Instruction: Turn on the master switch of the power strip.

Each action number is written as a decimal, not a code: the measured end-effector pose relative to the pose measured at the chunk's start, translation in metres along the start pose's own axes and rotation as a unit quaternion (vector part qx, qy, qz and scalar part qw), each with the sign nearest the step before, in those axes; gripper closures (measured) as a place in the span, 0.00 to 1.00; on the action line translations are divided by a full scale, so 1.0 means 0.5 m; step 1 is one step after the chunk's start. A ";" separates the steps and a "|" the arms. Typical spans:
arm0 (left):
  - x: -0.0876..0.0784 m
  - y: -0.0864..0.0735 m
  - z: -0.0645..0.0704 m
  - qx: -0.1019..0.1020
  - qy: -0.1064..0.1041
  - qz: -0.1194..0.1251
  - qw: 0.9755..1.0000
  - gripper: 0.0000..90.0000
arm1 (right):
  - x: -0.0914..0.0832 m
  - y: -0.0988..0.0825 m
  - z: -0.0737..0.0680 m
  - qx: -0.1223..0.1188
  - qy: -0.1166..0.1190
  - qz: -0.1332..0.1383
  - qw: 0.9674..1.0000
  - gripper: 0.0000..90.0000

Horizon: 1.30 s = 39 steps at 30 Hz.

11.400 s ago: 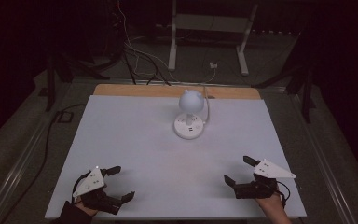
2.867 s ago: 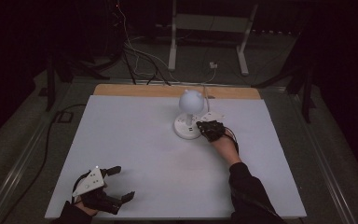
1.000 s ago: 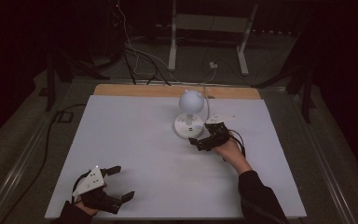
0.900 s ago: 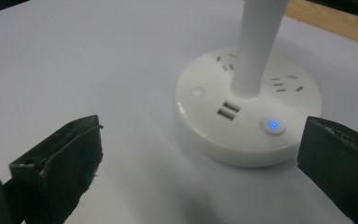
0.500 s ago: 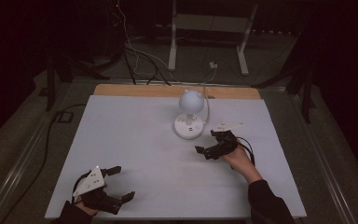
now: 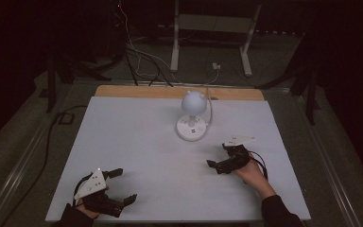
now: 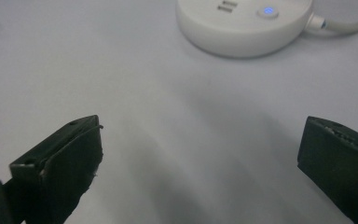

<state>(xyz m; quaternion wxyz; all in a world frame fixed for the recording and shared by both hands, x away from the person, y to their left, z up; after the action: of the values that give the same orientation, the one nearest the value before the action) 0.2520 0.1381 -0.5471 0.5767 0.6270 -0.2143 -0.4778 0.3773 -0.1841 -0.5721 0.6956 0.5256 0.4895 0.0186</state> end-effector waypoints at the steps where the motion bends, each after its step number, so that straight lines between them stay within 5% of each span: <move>1: 0.000 0.000 0.000 0.000 0.000 0.000 1.000 0.00 | -0.003 -0.004 0.000 -0.002 -0.002 -0.001 1.000 0.00; 19: 0.000 0.000 0.001 0.001 -0.001 0.000 1.000 0.00 | -0.078 -0.087 -0.007 0.000 -0.011 -0.013 1.000 0.00; 39: 0.001 -0.001 0.001 0.001 0.001 -0.002 1.000 0.00 | -0.181 -0.180 0.035 0.023 -0.040 -0.018 0.999 0.00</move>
<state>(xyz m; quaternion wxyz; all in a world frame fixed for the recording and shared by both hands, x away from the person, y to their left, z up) 0.2516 0.1375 -0.5477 0.5753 0.6282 -0.2128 -0.4787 0.2982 -0.2857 -0.5804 0.7028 0.5329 0.4706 -0.0262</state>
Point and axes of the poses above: each handheld gripper's, and its own axes: x roughly forward along the jaws, y roughly out of its top, z roughly to its right, the point moved 9 cm from there along x, roughly forward along the jaws, and after that the axes turned 4 degrees about -y, right-handed, at the moved point
